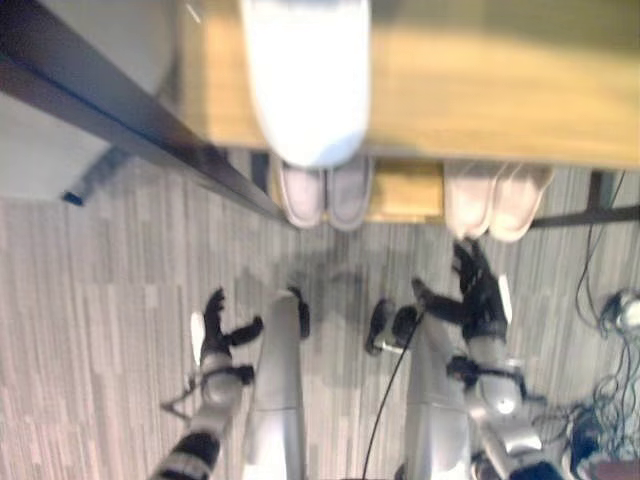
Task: Arrange the slippers neatly on the shoe rack.
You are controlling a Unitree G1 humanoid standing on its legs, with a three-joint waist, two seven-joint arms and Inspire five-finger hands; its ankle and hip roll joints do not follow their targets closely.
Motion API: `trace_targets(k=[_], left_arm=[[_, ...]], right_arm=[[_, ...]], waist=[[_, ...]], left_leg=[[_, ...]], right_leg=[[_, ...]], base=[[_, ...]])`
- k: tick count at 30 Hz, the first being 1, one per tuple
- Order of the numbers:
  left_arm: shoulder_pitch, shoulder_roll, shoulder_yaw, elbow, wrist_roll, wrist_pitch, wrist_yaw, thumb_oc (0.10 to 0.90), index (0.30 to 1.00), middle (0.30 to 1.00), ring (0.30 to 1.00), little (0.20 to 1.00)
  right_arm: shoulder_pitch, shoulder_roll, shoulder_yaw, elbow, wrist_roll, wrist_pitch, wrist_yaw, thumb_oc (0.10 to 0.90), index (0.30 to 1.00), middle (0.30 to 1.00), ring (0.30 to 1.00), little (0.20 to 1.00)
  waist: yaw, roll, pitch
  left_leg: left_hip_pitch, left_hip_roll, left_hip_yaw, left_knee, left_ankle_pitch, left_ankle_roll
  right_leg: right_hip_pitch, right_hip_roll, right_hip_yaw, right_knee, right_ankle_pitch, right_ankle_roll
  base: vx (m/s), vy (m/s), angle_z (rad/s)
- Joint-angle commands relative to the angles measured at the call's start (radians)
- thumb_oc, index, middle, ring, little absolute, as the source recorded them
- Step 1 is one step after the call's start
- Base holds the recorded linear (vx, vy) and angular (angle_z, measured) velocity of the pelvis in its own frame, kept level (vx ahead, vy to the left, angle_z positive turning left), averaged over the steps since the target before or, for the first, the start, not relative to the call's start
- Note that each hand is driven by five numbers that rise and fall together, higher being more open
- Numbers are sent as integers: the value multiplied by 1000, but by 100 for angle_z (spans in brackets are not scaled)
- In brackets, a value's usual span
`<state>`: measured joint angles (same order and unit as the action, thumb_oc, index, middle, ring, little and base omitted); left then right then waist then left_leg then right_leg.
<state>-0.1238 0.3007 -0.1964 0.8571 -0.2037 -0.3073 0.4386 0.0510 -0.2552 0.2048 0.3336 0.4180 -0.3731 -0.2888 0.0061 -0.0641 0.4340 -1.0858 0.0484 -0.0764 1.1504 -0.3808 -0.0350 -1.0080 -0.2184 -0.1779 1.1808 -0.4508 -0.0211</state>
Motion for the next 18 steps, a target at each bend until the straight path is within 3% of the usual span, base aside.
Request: trace_targets(k=[1, 5, 6, 7, 8, 10, 11, 13, 14, 16, 18], left_arm=[[33, -14, -46, 47, 3, -36, -93, 800, 900, 900, 900, 900], [77, -50, -29, 140, 17, -17, -127, 800, 900, 900, 900, 900], [77, -50, -29, 140, 17, -17, -127, 800, 900, 900, 900, 900], [80, -59, -16, 194, 12, -3, -140, 800, 900, 900, 900, 900], [80, -59, -16, 195, 12, -3, -140, 800, 900, 900, 900, 900], [68, -68, -38, 302, 107, 37, -152, 800, 900, 900, 900, 900], [69, -80, -52, 360, 176, 67, -192, 800, 900, 900, 900, 900], [87, -94, -26, 418, 189, 88, -203, 800, 900, 900, 900, 900], [87, -94, -26, 418, 189, 88, -203, 800, 900, 900, 900, 900], [118, -87, 38, 456, 164, 88, -197, 800, 900, 900, 900, 900], [117, -81, 44, 452, 156, 81, -205, 800, 900, 900, 900, 900]], right_arm=[[51, -1, -29, -18, 114, -14, 84, 800, 900, 900, 900, 900], [77, 42, -48, 120, 168, 0, 84, 800, 900, 900, 900, 900], [77, 42, -48, 120, 168, 0, 84, 800, 900, 900, 900, 900], [73, 62, -61, 182, 188, 6, 79, 800, 900, 900, 900, 900], [72, 62, -61, 183, 189, 5, 80, 800, 900, 900, 900, 900], [46, 66, -67, 271, 181, 30, 84, 800, 900, 900, 900, 900], [24, 79, -76, 405, 199, 47, 88, 800, 900, 900, 900, 900], [7, 71, -77, 532, 126, 83, 80, 800, 900, 900, 900, 900], [7, 71, -77, 533, 126, 83, 81, 800, 900, 900, 900, 900], [21, 80, -87, 597, 78, 107, 83, 800, 900, 900, 900, 900], [25, 85, -99, 654, 78, 100, 92, 800, 900, 900, 900, 900]], waist=[[-1, -24, -83], [0, -22, -146], [0, -22, -143], [0, -17, -166], [0, -17, -163], [-4, -16, -184], [-5, -9, -202], [-1, 3, -228], [0, 3, -225], [3, 30, -268], [1, 44, -276]], left_leg=[[107, 60, -43, -191, 76, 5], [304, 69, -19, -353, 102, 6], [309, 69, -18, -356, 103, 6], [404, 65, -1, -432, 122, 2], [409, 66, -1, -435, 123, 2], [537, 53, 26, -546, 152, -10], [636, 42, 55, -676, 223, -18], [776, 27, 92, -853, 273, -27], [781, 28, 93, -856, 275, -26], [947, 27, 112, -1080, 364, -19], [971, 37, 117, -1110, 385, -18]], right_leg=[[88, -33, -22, -174, 53, 23], [266, -23, -53, -328, 108, 53], [271, -23, -53, -331, 110, 53], [363, -15, -69, -404, 133, 68], [368, -15, -69, -407, 134, 68], [495, -7, -76, -519, 171, 85], [601, -11, -102, -638, 244, 93], [700, -9, -108, -774, 343, 128], [704, -9, -108, -776, 344, 129], [782, 40, -40, -870, 411, 171], [804, 58, -3, -848, 393, 178]], base=[[26, -55, 10], [52, -24, 8], [107, -12, -4], [79, -23, -2], [149, -35, 3], [165, -10, 9], [223, 18, 11], [170, 46, 6], [81, 64, -26], [141, -8, -41], [30, -117, -41]])
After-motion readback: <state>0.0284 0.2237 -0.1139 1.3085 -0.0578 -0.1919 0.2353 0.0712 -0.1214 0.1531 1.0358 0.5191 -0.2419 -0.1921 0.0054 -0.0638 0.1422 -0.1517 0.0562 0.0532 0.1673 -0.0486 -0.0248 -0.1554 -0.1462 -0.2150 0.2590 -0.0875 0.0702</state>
